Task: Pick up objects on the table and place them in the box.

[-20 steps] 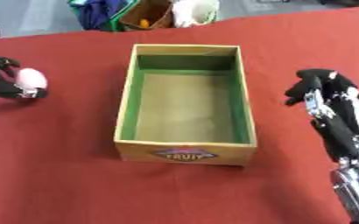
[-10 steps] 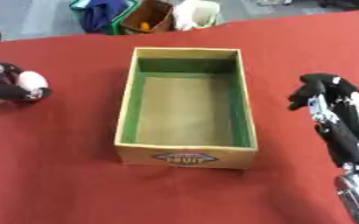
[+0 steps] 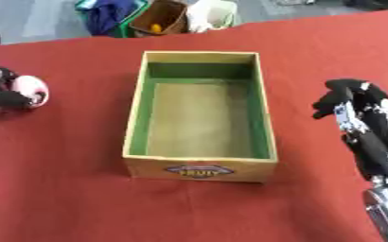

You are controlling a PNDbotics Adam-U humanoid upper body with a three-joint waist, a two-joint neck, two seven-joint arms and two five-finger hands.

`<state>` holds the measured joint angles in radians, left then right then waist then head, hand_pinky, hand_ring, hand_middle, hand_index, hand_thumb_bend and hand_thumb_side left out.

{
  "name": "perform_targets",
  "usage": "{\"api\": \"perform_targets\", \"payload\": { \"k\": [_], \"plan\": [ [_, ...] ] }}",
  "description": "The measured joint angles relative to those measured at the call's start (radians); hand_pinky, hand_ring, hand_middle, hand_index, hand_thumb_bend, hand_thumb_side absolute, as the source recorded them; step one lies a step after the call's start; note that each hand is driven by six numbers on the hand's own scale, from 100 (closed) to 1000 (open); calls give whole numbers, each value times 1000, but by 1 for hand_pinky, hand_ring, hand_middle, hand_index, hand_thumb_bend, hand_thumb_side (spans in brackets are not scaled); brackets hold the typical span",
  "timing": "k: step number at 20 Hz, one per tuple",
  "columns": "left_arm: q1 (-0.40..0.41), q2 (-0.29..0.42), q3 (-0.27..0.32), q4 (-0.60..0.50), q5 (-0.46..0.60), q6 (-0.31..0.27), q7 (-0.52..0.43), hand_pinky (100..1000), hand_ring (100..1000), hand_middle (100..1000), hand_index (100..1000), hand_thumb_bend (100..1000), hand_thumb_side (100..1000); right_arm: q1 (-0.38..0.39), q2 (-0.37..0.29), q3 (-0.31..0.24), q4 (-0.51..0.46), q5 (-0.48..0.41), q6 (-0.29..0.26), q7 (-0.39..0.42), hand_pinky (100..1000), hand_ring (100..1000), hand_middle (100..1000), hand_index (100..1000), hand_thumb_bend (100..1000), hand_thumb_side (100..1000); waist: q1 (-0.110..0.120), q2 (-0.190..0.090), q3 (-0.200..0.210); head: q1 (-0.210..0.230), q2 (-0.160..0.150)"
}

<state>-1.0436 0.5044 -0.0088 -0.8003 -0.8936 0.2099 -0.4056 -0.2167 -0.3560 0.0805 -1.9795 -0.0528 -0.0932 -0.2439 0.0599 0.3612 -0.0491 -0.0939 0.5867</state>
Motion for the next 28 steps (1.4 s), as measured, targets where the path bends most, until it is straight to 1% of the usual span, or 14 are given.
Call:
{"api": "perform_targets", "payload": {
  "k": [1,2,7,9,12,13,15,18,20,25,28],
  "plan": [
    [0,-2,0,0,7,-2,3,385,598,595,706,112,358,0,0,0,0,0,0,0,491,550,490,684,100,481,0,0,0,0,0],
    [0,-2,0,0,14,-4,6,365,581,584,687,100,345,0,0,0,0,0,0,0,491,550,490,684,100,481,0,0,0,0,0],
    [0,-3,0,0,47,-4,35,312,535,544,586,100,307,0,0,0,0,0,3,-3,492,550,490,684,100,481,0,0,-1,0,0],
    [0,-3,0,-1,57,-2,51,276,503,513,544,100,304,0,0,0,0,0,4,-4,492,550,490,684,100,481,0,0,-1,0,0],
    [0,-4,-1,-7,70,5,77,244,476,501,528,100,341,0,1,0,0,-1,5,-5,493,550,490,685,100,482,0,0,-1,0,0],
    [0,-4,-2,-9,74,7,86,232,466,500,524,100,367,0,1,0,0,-1,5,-5,493,550,490,685,100,482,0,0,0,0,1],
    [0,-4,-7,-18,77,11,100,224,460,499,521,100,395,0,1,0,0,-1,6,-6,493,550,490,685,100,482,-1,0,0,-1,2],
    [0,-3,-23,-50,70,13,119,220,462,499,511,100,437,1,2,0,0,-2,7,-7,493,550,490,685,100,483,-1,-3,2,-2,12],
    [0,-3,-37,-75,51,11,125,212,454,495,500,100,463,1,2,0,0,-3,9,-9,493,550,490,685,100,501,-1,-7,3,-5,21],
    [-1,-3,-67,-155,13,6,122,207,467,496,498,100,487,1,8,-1,0,-11,9,-9,493,551,491,685,100,498,-1,-19,7,-5,39],
    [-5,-3,-86,-219,-6,-2,110,206,469,498,500,100,488,1,8,-1,0,-16,11,-7,494,551,491,685,100,496,-1,-28,10,10,50]
  ]
}}
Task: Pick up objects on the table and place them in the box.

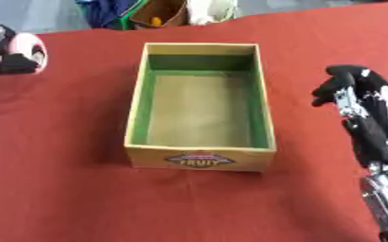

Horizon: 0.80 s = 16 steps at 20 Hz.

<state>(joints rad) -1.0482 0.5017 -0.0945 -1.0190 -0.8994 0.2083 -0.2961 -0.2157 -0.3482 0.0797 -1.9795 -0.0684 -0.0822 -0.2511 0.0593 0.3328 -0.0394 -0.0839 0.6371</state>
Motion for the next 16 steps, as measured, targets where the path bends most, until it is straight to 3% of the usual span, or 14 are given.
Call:
{"api": "perform_targets", "payload": {
  "k": [6,16],
  "plan": [
    [-10,-10,-44,-146,-42,-23,-37,211,469,500,501,100,477,-1,0,0,0,-11,4,4,495,550,491,685,100,497,1,-18,9,44,12],
    [-22,-166,-129,-375,-159,-66,-87,215,455,487,486,100,442,-12,0,-6,0,-27,3,3,496,550,490,684,100,495,-5,-26,5,20,12]
  ]
}}
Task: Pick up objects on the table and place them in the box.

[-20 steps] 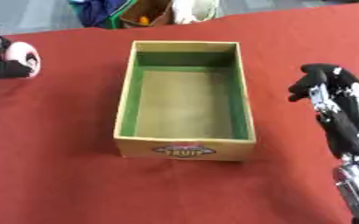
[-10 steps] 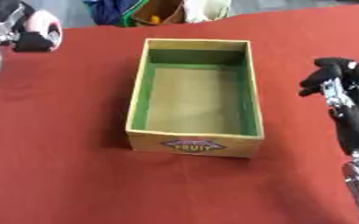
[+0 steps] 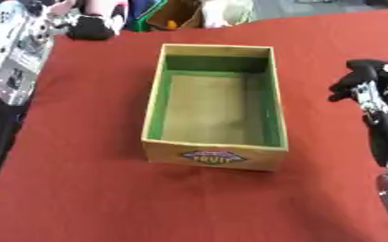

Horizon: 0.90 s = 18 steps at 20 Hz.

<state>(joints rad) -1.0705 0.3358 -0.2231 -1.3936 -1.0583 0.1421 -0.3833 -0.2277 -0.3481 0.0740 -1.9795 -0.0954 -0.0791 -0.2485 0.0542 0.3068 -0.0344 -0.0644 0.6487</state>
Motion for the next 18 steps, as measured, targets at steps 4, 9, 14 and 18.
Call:
{"api": "perform_targets", "payload": {
  "k": [4,9,14,18],
  "plan": [
    [3,-81,-29,-65,-38,-10,8,136,387,455,460,100,443,-7,0,0,0,-10,-2,-5,495,554,494,685,100,493,-1,-5,0,-9,-1],
    [13,-147,-78,-92,-41,-30,8,162,407,441,445,100,454,-12,0,-5,0,-22,3,-21,497,558,498,685,100,489,1,-10,-1,-9,-8],
    [35,-181,-120,-51,-3,-42,-15,169,417,445,454,100,376,-16,0,-6,0,-29,6,-29,497,557,497,685,100,493,4,-11,-4,-9,-8],
    [43,-196,-132,5,-3,-48,-24,186,434,453,456,100,372,-16,0,-6,0,-29,6,-30,498,556,496,685,100,488,5,-11,-7,-8,-7]
  ]
}}
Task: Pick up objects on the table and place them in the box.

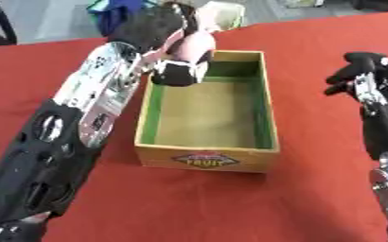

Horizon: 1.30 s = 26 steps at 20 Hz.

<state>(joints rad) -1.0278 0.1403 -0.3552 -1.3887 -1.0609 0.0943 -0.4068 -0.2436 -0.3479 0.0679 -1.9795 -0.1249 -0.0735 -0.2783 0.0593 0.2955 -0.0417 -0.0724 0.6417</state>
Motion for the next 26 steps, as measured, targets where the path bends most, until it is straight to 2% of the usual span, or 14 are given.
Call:
{"api": "perform_targets", "payload": {
  "k": [1,4,6,7,9,11,13,15,16,19,20,21,26],
  "plan": [
    [0,-3,-2,16,-1,-4,-3,196,441,460,464,100,429,0,0,0,0,0,0,0,498,556,496,685,100,489,0,0,-1,1,0],
    [4,-15,-7,64,0,-29,-11,229,467,483,491,100,410,0,1,0,0,0,1,-1,498,555,496,685,100,488,0,0,-5,5,2],
    [4,-22,-12,95,3,-55,-18,259,491,503,539,100,406,0,1,0,0,0,1,-1,498,555,495,685,100,488,0,0,-7,8,4],
    [4,-26,-12,107,4,-69,-23,278,510,523,580,100,412,0,1,0,0,0,1,-1,498,554,495,685,100,488,0,0,-8,9,4],
    [4,-27,-13,128,4,-95,-35,324,559,578,722,100,445,1,2,0,0,0,2,-1,498,552,495,684,100,487,0,0,-9,9,4],
    [4,-27,-13,146,-1,-120,-55,361,602,624,834,209,497,1,3,0,0,0,3,-2,498,552,495,684,100,488,0,0,-10,10,4],
    [4,-27,-13,158,-14,-143,-76,394,640,674,936,440,550,1,4,0,0,0,4,-3,498,551,495,684,100,484,0,0,-11,10,4],
    [4,-28,-12,164,-31,-161,-95,422,681,716,975,583,607,3,7,0,0,0,5,-3,498,551,495,684,100,492,0,0,-11,8,4],
    [5,-28,-12,164,-40,-168,-102,448,710,741,995,706,634,4,8,0,0,0,5,-3,498,550,495,684,100,492,0,0,-11,7,4],
    [7,-28,-11,163,-70,-174,-108,495,757,782,1000,957,731,6,9,0,0,0,5,-4,498,550,495,684,100,493,0,1,-8,3,4],
    [7,-28,-10,163,-82,-172,-106,500,762,786,1000,1000,788,6,9,0,0,0,5,-4,498,550,495,684,100,493,0,1,-8,2,4],
    [8,-28,-7,161,-95,-166,-100,498,758,779,1000,1000,825,6,9,0,0,1,5,-4,498,549,495,684,100,492,0,1,-8,2,4],
    [12,-27,15,132,-140,-92,-26,493,743,758,975,1000,914,7,9,0,0,1,8,-7,498,549,495,684,100,493,1,1,-4,5,4]
  ]
}}
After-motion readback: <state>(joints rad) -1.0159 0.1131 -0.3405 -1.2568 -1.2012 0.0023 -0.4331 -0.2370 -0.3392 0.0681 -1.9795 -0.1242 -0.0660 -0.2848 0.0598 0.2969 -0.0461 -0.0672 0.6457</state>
